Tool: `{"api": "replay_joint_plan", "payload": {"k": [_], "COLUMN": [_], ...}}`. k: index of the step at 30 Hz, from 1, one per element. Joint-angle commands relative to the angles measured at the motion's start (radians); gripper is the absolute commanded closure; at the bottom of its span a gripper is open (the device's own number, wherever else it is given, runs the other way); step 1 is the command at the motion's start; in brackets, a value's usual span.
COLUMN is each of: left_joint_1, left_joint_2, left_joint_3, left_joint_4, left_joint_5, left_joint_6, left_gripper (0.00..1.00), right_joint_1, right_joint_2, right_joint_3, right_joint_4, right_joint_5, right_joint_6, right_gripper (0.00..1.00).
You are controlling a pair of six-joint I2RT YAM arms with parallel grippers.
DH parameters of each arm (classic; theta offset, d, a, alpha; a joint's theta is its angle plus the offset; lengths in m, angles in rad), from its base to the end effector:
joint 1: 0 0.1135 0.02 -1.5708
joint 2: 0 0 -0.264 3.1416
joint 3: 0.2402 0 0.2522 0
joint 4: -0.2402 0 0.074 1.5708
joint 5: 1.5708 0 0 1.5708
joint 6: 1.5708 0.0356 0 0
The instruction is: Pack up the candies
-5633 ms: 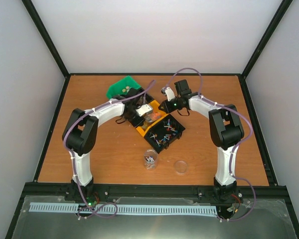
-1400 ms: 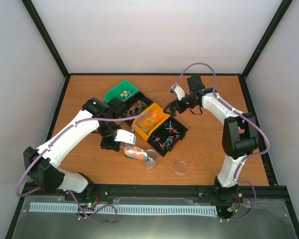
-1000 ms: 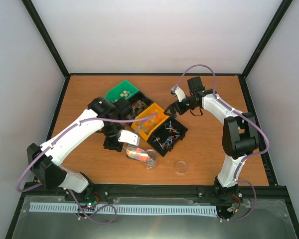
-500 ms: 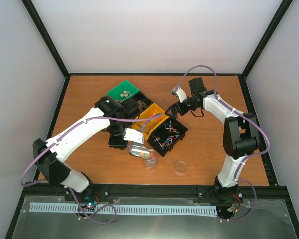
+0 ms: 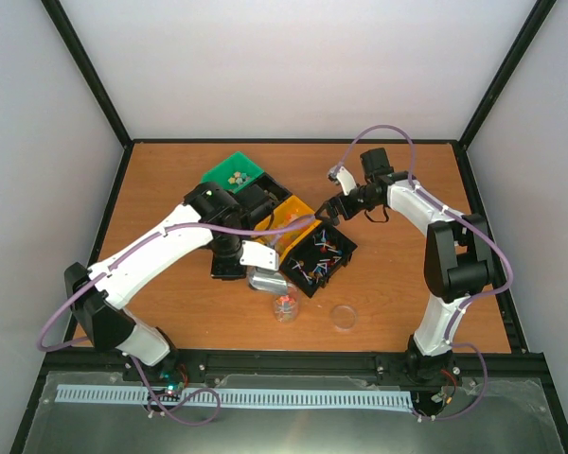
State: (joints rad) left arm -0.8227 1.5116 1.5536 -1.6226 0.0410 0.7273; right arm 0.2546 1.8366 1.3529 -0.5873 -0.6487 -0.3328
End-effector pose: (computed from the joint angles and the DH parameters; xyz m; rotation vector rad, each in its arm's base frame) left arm 0.1660 -0.1810 0.3377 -2.1893 -2.2358 0.0634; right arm 0.3654 0.1173 0.2176 -0.9311 2.3358 0.8167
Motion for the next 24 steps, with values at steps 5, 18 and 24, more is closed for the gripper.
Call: {"api": "replay_joint_plan", "payload": {"k": [5, 18, 24], "left_joint_1": [0.014, 0.150, 0.151], "left_joint_2": [-0.046, 0.283, 0.402], "left_joint_3": [0.088, 0.322, 0.357], "left_joint_4": [-0.005, -0.019, -0.019], "left_joint_5": [-0.041, -0.167, -0.212], "left_joint_6": [-0.058, -0.310, -0.377], "left_gripper": [0.99, 0.99, 0.99], "right_joint_1": [-0.006, 0.009, 0.024], "right_joint_2": [0.027, 0.141, 0.173], "right_joint_3": [-0.004, 0.042, 0.076], "right_joint_4": [-0.008, 0.024, 0.041], "right_joint_5": [-0.055, -0.055, -0.057], "right_joint_6": [0.015, 0.102, 0.135], "right_gripper": [0.06, 0.14, 0.19]}}
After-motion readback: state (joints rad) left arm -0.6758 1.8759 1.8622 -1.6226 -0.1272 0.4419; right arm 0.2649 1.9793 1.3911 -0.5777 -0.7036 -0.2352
